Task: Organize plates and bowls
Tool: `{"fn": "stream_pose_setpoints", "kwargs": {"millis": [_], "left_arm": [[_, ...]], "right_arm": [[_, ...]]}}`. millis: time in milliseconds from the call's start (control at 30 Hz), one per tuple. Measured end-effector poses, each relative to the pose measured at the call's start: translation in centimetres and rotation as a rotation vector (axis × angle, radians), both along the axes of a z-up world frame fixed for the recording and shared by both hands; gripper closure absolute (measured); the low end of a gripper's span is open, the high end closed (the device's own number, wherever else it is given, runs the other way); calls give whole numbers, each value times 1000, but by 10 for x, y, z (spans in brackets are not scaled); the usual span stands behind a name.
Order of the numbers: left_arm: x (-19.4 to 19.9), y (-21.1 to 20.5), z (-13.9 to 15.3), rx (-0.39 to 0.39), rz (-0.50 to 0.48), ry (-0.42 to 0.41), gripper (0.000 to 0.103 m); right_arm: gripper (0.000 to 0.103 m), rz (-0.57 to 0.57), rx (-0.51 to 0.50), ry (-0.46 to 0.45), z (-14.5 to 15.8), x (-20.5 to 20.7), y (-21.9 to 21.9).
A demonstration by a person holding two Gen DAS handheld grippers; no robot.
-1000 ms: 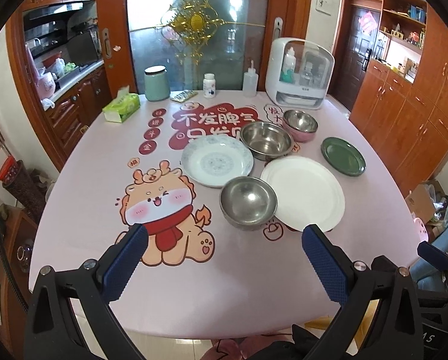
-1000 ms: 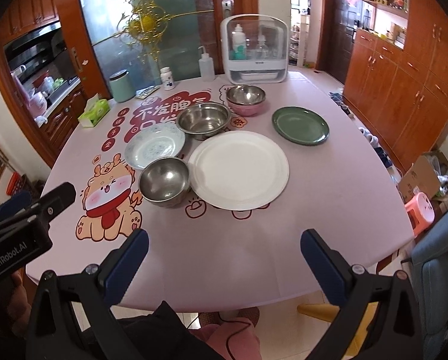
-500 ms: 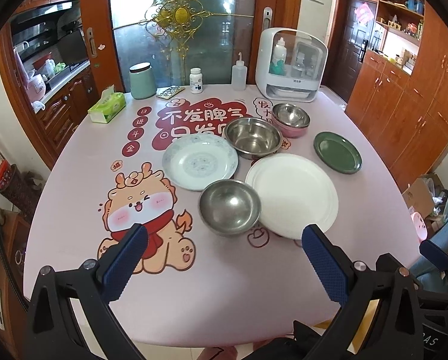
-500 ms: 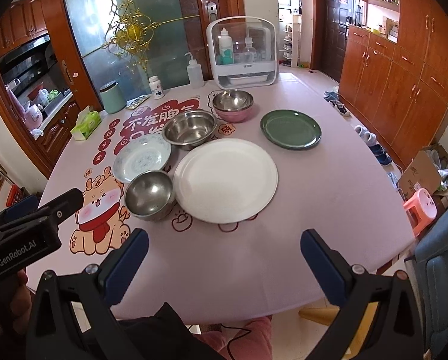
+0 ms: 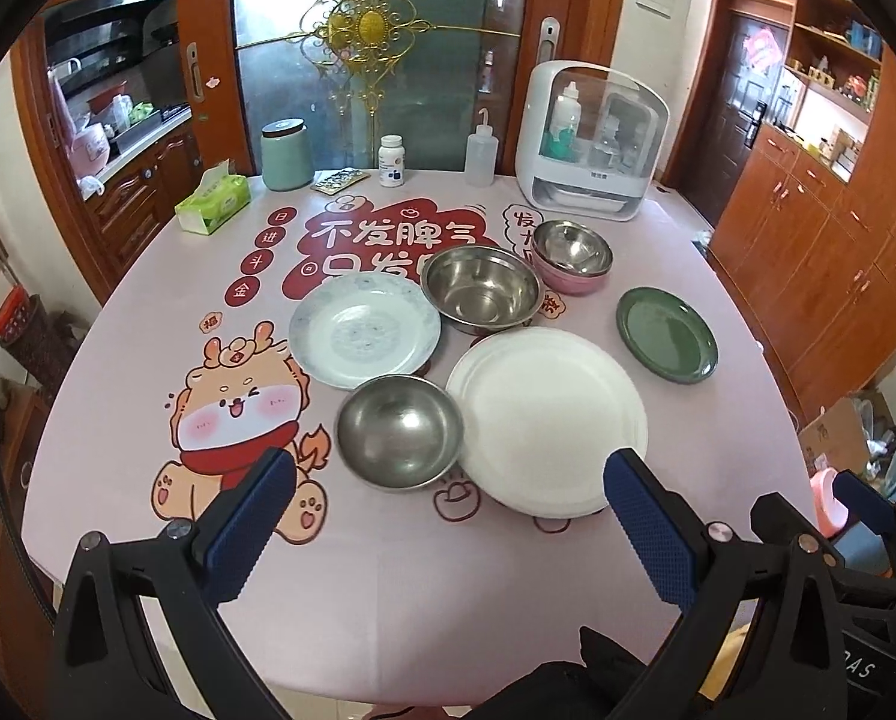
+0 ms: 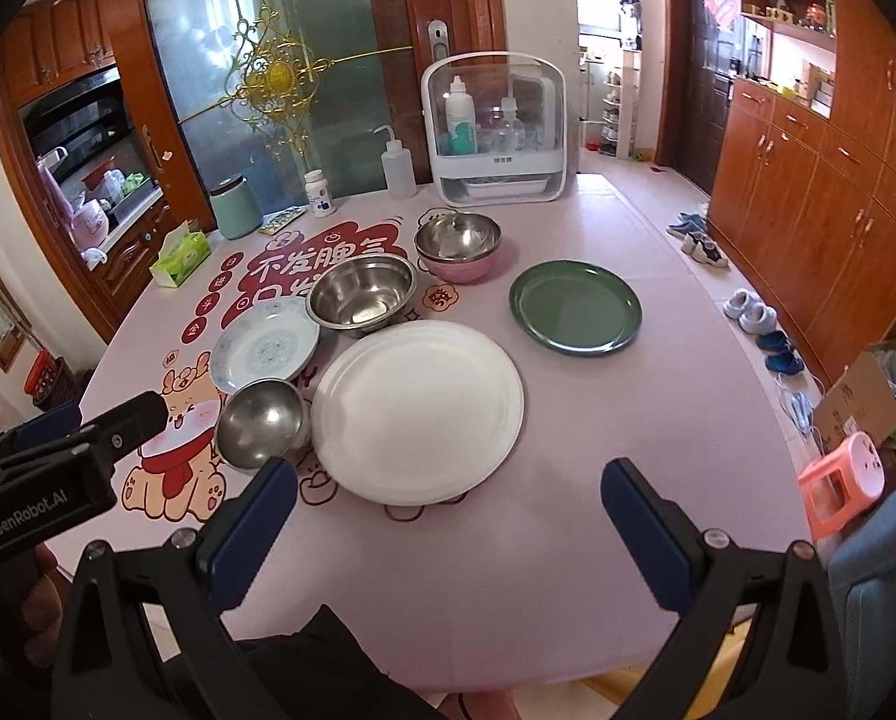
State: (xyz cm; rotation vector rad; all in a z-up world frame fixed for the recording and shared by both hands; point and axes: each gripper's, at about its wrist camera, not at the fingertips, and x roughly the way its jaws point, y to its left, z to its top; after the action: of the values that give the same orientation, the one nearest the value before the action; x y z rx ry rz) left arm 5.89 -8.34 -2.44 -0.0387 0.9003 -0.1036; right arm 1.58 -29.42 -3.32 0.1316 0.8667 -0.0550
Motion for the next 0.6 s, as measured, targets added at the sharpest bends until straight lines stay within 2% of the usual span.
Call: {"fn": "stream_pose_setpoints", "kwargs": {"millis": [200, 600], "left_arm": [[7, -16, -7, -11, 61, 17, 1], [28, -33, -34, -96, 208, 94, 1]], "right_arm": [[1, 49, 15, -12, -3, 20, -27], [1, 192, 29, -21, -15, 74, -65]]}}
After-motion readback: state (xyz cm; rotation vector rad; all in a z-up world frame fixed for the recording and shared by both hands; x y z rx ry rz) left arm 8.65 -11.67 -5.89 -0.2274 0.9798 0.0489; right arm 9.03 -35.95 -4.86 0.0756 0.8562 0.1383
